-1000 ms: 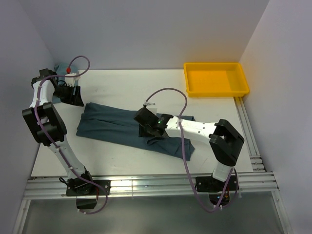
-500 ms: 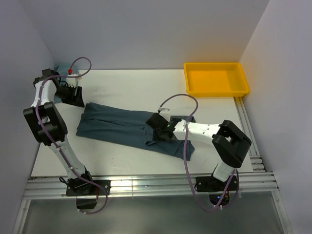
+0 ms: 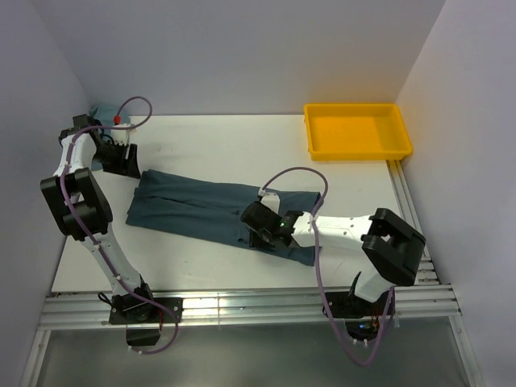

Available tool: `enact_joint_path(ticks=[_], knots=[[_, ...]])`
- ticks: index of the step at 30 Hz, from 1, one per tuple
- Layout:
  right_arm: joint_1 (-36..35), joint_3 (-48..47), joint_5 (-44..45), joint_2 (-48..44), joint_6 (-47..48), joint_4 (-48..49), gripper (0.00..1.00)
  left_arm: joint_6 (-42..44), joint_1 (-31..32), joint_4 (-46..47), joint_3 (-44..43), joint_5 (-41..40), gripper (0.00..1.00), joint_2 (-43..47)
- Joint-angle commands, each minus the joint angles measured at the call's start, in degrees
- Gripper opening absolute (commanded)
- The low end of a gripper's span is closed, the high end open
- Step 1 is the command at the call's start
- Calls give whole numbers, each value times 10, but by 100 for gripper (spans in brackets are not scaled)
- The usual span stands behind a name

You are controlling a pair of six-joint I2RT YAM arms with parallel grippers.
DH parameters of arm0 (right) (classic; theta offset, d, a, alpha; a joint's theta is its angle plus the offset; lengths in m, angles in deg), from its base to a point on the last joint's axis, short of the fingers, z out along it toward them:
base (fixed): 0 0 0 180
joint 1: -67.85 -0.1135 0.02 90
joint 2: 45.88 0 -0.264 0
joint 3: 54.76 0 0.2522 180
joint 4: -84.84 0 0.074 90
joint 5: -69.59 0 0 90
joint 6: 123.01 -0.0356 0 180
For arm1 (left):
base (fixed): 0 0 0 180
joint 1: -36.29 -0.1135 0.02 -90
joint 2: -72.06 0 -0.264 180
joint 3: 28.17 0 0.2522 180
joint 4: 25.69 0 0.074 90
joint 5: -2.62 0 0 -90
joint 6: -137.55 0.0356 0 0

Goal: Roll the t-shirts
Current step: Fold the tshirt

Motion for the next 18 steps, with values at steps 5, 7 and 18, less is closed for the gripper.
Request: enact_joint_path(ticks=[5,7,18], knots=[[8,29,28,-77,-18,12,40,-3,6,1,1,3,65,0],[20,35,33,-94,-18,11,40,-6,16,26,8,-4,65,2],[101,34,34,-90,7,19,40,-68,65,70,-63,-10,56,-78]])
